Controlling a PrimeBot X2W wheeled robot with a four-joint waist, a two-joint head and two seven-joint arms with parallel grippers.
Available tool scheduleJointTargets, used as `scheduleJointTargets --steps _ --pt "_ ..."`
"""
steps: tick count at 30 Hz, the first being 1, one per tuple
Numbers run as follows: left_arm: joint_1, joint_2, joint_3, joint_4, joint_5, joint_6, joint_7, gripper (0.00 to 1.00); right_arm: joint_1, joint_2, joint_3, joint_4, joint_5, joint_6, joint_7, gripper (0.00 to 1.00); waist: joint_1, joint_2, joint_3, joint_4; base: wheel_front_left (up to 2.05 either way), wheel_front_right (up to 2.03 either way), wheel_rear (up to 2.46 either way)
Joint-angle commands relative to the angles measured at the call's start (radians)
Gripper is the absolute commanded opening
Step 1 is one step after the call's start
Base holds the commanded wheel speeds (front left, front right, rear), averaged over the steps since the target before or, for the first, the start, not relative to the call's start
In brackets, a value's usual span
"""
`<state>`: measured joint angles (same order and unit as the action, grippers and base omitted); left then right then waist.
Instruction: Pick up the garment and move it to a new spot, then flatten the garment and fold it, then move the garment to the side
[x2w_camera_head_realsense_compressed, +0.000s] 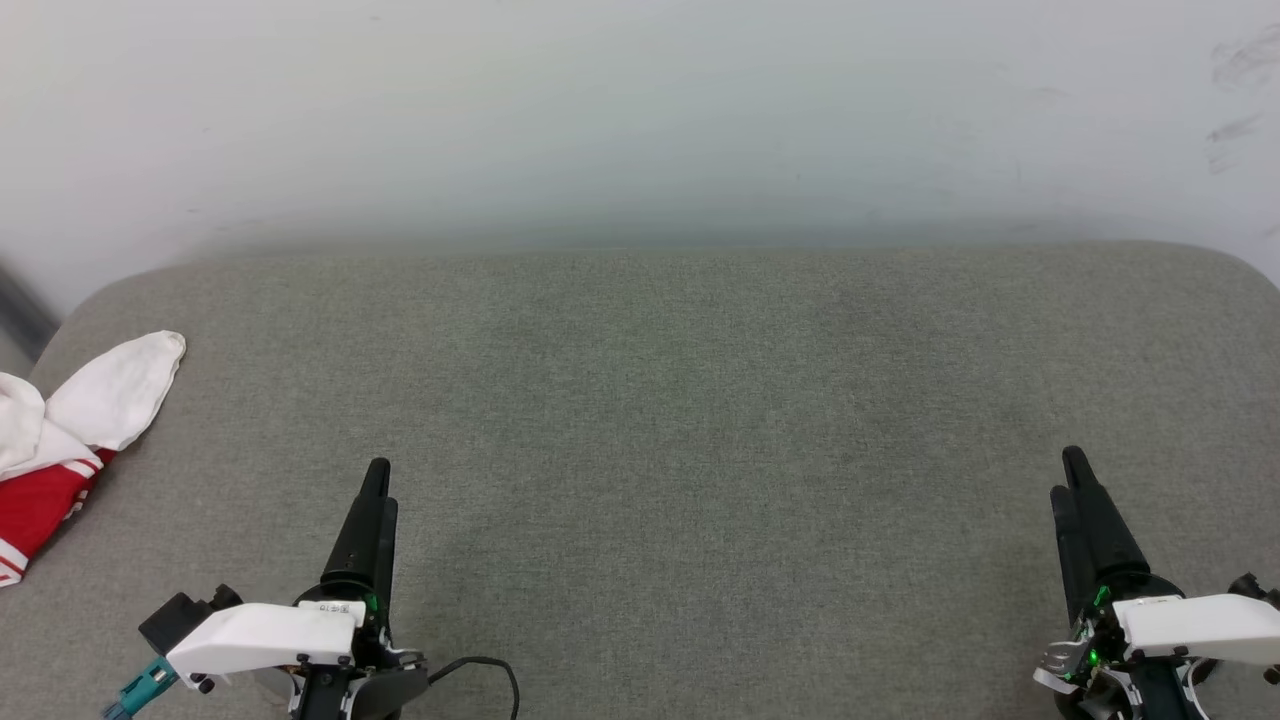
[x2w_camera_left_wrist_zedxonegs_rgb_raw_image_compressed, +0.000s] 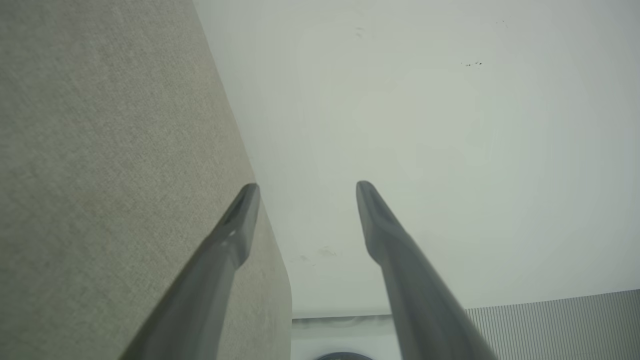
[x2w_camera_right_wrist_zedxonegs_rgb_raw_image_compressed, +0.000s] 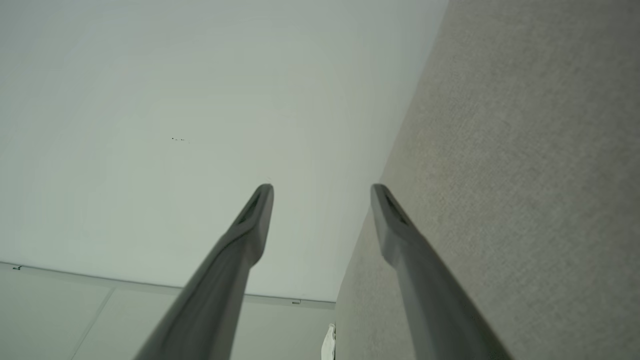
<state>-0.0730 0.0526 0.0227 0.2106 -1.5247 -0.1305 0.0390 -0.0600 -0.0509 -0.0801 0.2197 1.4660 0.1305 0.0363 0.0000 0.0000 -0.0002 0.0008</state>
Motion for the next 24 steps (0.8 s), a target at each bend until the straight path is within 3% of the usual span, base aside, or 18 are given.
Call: scheduleJointTargets --steps 1,24 --pt "-0.024 0.007 -0.008 -0.03 0.031 0.0 -0.013 1.0 -0.008 -0.005 0.006 -0.029 -0.041 0.0 -0.011 1.0 0.0 0.0 0.0 0.0 0.0 0.0 0.0" --pt "-0.015 0.016 -0.06 -0.045 0.55 0.0 -0.102 1.0 0.006 0.0 0.021 -0.092 -0.63 0.0 -0.076 1.0 0.0 0.0 -0.008 0.007 0.0 0.0 0.0"
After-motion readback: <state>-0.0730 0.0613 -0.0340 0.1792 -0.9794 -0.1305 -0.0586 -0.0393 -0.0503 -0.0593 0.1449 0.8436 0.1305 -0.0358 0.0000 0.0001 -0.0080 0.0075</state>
